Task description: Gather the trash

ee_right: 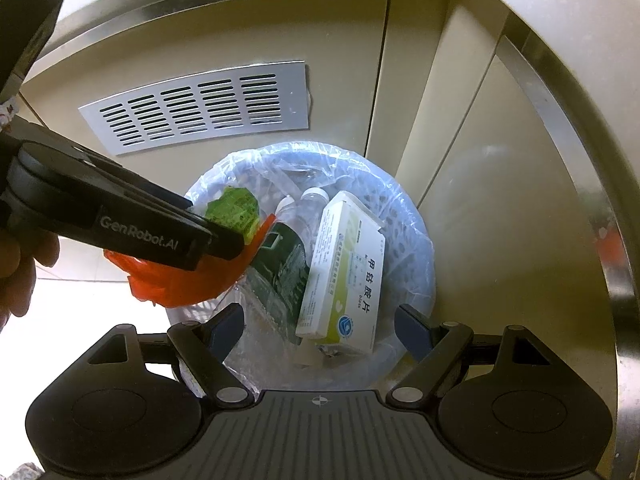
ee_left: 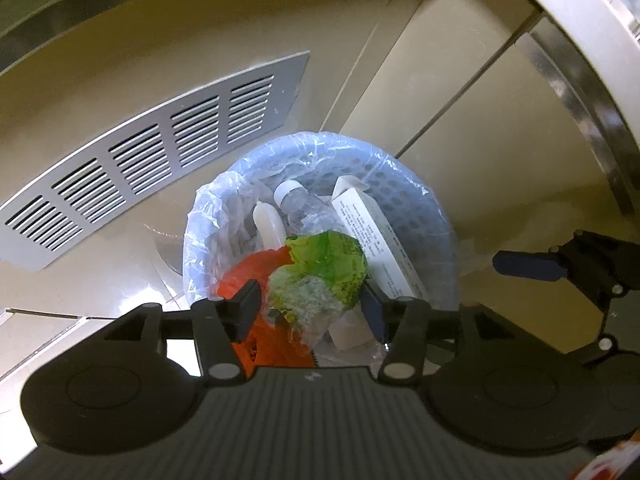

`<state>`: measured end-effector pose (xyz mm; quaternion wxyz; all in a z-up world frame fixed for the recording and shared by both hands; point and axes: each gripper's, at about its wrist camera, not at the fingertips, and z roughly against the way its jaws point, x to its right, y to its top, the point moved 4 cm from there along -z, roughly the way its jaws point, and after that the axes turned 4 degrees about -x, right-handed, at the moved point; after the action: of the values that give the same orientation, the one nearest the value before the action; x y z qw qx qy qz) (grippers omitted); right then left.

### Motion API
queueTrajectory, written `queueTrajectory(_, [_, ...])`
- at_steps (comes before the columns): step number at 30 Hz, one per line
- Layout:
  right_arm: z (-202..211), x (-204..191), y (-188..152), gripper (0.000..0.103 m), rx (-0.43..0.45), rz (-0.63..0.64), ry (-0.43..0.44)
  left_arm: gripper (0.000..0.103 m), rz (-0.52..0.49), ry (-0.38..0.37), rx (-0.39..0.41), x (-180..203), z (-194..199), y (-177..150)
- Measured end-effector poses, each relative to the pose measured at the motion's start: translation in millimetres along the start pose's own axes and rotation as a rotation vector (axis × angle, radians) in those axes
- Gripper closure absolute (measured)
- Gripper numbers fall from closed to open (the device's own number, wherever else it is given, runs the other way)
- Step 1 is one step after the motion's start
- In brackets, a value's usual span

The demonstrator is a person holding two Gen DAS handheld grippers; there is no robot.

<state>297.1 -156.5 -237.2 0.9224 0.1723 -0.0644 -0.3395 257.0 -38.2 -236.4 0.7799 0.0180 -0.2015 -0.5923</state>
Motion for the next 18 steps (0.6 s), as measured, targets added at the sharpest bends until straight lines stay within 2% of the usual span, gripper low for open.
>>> queueTrajectory(9, [11,-3,2,0.021,0.016,0.005,0.007,0.05,0.005,-0.006,0.061,-1,28,-3])
queueTrajectory(14, [16,-5,0,0.021,0.024,0.016,0.011,0.061,0.004,0.004,0.068,-5,27,0])
queueTrajectory(18, [16,-3,0,0.021,0.021,0.016,0.015,0.061,0.0,0.024,0.068,-6,25,2])
